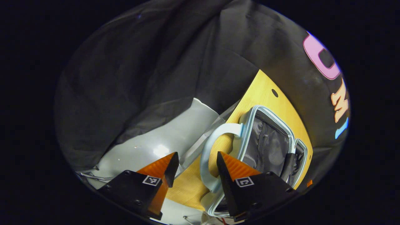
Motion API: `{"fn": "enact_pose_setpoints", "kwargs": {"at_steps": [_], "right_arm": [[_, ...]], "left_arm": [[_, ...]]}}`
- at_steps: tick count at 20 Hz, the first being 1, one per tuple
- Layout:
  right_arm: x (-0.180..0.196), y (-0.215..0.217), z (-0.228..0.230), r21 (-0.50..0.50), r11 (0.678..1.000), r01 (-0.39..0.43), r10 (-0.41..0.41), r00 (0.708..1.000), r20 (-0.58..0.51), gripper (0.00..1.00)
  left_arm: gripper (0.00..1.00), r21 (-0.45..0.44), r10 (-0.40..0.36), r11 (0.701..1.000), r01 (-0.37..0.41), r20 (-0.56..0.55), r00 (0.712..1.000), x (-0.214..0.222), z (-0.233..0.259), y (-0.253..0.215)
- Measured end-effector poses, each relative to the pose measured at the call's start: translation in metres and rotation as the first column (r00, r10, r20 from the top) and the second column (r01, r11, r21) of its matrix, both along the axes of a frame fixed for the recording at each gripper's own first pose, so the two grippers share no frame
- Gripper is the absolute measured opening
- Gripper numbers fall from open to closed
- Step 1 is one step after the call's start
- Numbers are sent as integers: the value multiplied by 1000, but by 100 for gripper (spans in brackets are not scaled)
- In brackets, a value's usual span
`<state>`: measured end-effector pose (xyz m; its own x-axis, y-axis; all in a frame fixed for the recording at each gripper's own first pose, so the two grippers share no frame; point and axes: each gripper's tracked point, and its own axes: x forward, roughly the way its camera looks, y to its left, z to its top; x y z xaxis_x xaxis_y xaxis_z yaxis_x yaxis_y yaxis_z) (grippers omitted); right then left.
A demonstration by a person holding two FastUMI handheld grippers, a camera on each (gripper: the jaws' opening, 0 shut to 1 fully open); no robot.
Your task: First open the suitcase, pack the skin care products into it, and then close the suitcase.
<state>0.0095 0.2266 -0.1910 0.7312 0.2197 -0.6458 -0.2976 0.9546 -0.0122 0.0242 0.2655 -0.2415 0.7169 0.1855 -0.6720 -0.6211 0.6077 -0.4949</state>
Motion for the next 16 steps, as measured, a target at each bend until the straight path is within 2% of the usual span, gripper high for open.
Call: {"fn": "enact_pose_setpoints", "kwargs": {"at_steps": [2, 4, 5, 7, 10, 12, 13, 16], "right_arm": [[1, -12, 7, -6, 1000, 25, -25, 1000, 19, 98], [1, -22, 10, -20, 999, 37, -37, 999, 27, 98], [2, -26, 11, -28, 999, 43, -42, 999, 30, 98], [4, -31, 14, -28, 998, 51, -50, 998, 34, 98], [7, -33, 16, -19, 998, 57, -57, 998, 36, 98], [8, -31, 15, -19, 999, 50, -49, 998, 32, 98], [9, -30, 13, -21, 999, 45, -45, 999, 29, 98], [13, -27, 11, -15, 999, 32, -32, 999, 28, 98]], "left_arm": [[53, -31, -9, 999, 10, 24, 1000, 10, -2, -3], [19, -40, -8, 999, 9, 16, 1000, 14, -7, -2], [12, -36, -18, 999, 18, 5, 1000, 15, -12, -1], [12, -39, -21, 999, 22, 26, 999, 17, -10, 1], [12, -96, -4, 995, 11, 71, 997, 19, -7, -1], [8, -125, -4, 992, 13, 74, 997, 17, -8, -5], [5, -118, -13, 993, 21, 73, 997, 16, -7, -5], [4, -83, -23, 996, 26, 38, 999, 14, 0, -7]]}}
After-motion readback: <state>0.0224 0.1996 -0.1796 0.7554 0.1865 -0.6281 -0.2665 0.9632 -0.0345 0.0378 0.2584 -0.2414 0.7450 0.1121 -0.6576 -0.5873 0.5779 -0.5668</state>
